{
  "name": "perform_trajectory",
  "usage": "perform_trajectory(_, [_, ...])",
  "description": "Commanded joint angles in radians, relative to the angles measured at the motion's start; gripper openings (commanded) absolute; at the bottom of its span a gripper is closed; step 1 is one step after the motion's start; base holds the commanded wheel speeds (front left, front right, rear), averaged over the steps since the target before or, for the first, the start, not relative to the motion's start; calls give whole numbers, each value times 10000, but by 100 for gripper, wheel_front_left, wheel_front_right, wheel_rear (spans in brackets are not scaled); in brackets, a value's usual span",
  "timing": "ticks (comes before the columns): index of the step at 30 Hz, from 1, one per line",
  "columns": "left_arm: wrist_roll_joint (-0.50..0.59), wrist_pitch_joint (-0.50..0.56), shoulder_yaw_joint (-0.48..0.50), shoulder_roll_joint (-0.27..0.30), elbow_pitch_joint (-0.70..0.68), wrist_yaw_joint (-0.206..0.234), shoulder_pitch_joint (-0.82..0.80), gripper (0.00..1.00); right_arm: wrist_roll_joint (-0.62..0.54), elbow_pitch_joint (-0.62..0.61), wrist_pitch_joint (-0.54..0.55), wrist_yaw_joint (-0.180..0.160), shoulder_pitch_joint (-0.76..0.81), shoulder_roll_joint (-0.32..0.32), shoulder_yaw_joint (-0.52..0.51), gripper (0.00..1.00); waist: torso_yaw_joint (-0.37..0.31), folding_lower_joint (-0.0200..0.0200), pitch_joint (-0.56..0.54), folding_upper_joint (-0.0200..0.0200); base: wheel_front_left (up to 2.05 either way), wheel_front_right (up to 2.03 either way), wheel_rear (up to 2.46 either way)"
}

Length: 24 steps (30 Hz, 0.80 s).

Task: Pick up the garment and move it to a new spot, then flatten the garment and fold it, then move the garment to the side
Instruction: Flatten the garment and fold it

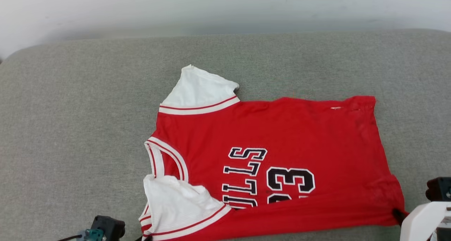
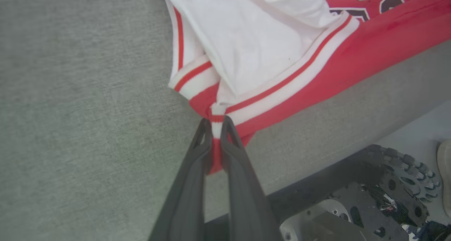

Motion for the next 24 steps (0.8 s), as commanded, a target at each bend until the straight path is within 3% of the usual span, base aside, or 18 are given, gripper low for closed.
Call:
perform_trajectory(1, [15,-31,-6,32,3,71,83,0,-8,-71,133,-11,226,-35,-88,0,-51,0,-25,0,0,0,0])
perform_trajectory(8, [-33,-139,-245,-379,559,-166,-27,0,63,212,385,-9,583,68,-111,0,-60,0,-103,0,0,0,0])
perform_trajectory(9, [4,-166,-295,-436,702,-215,-87,11,82,331,342,-9,590,101,-87,0,-54,0,-114,0,0,0,0])
perform_trajectory(10, [39,-192,-329,-495,848,-264,-148,44,81,434,238,-9,572,129,-69,49,-49,0,-128,0,0,0,0])
perform_trajectory(11, [59,-261,-335,-586,962,-307,-214,100,59,527,112,-9,521,165,-116,100,-44,0,-144,0,0,0,0])
perform_trajectory(15, [116,-836,-246,-885,1316,-508,-387,100,-25,810,-557,-8,274,148,24,100,-14,0,-234,0,0,0,0])
perform_trajectory(21, [449,-2699,379,-1293,1574,-534,-641,100,276,372,-1813,-8,-185,-121,477,100,-41,0,-389,0,0,0,0])
perform_trajectory(24, [740,-3803,756,-1472,1668,-412,-790,100,242,-2,-2969,-9,-604,-248,682,100,-80,0,-463,0,0,0,0])
